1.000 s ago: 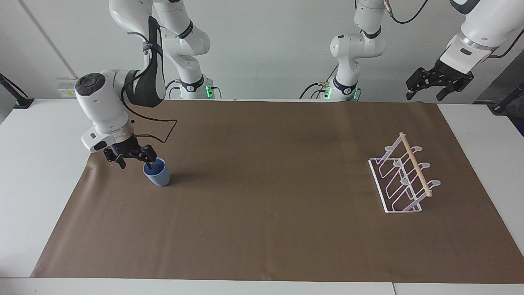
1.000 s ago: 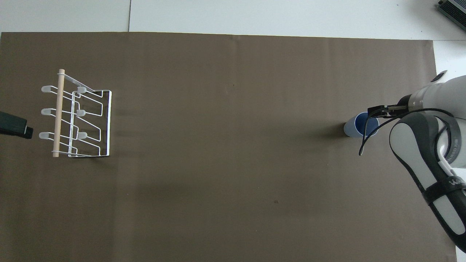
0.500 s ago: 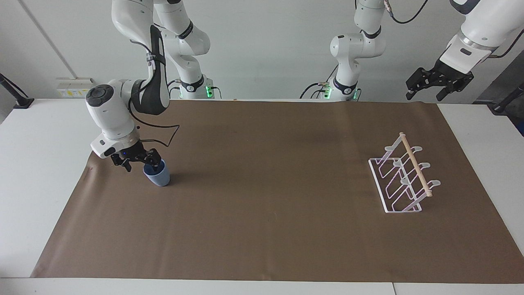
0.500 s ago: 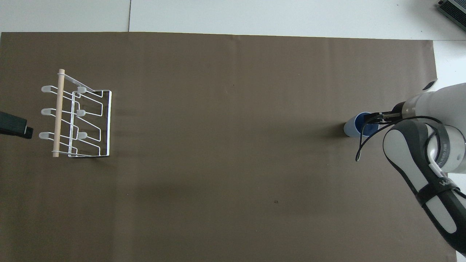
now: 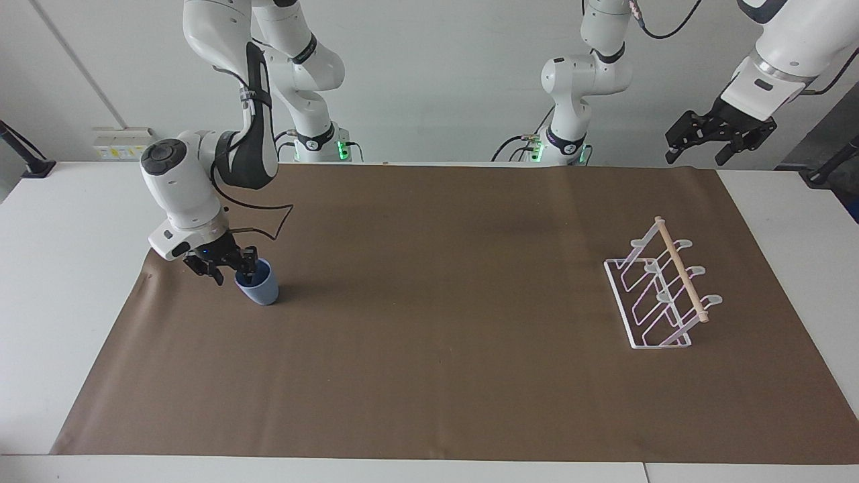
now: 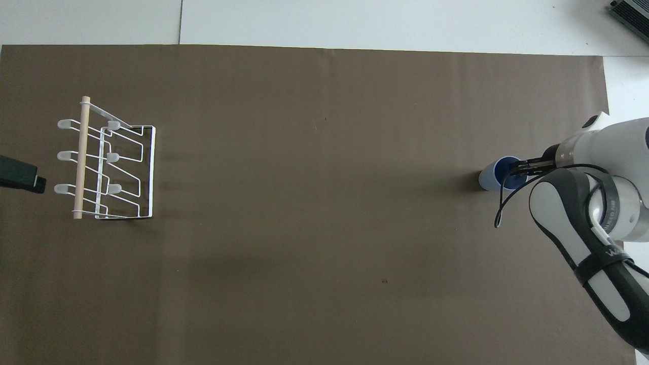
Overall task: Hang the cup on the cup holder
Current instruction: 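Reach the right gripper to the blue cup rim and grasp it, then lift the blue cup with the right gripper and tip it sideways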
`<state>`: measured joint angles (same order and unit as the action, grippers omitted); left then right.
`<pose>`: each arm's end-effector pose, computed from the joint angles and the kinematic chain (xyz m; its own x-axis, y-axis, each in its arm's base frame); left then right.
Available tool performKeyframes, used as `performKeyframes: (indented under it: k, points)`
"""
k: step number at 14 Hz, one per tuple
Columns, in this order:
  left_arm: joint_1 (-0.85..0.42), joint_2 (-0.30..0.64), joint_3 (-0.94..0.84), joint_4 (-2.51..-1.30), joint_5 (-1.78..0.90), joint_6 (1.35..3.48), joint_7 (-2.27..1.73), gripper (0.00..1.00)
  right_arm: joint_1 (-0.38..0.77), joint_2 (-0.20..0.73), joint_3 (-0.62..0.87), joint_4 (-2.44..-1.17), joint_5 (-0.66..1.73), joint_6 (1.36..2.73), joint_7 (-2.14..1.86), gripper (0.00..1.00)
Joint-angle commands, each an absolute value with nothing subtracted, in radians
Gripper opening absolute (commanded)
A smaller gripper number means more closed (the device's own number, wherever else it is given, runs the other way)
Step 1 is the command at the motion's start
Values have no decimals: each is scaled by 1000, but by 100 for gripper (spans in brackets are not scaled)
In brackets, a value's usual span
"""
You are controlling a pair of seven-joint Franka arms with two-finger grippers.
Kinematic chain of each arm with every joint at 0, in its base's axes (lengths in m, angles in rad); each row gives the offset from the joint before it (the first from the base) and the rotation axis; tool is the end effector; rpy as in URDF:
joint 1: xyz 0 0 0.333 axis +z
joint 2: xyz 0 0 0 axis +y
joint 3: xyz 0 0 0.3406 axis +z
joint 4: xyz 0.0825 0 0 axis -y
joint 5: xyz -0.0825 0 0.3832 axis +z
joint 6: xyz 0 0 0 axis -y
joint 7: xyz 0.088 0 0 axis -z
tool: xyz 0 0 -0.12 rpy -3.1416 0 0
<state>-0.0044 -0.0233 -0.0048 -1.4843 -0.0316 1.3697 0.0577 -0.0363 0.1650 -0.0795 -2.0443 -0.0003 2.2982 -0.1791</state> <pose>0.5230 -0.0091 0.6720 0.9933 -0.0731 -0.0891 -0.0701 -0.9969 0.0365 0.5887 -0.0672 0.3819 0.9941 0.0661 0.0855 0.0638 -0.9975 0.0290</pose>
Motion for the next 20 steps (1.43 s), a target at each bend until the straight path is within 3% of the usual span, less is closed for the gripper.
performKeyframes:
  k: [1, 6, 14, 20]
  points:
    - [2, -49, -8, -1513, -20, 1371, 51, 100, -51, 169, -71, -2046, 72, 2319, -216, 0]
    - [2, -49, -8, -1513, -20, 1371, 51, 100, -51, 176, -71, -2002, 106, 2277, -216, 0]
    - [2, -49, -8, -1513, -20, 1371, 51, 100, -31, 121, -45, -1821, 178, 2030, -225, 0]
    - [2, -49, -8, -1513, -20, 1371, 51, 100, -29, 97, -23, -1708, 419, 1843, -284, 0]
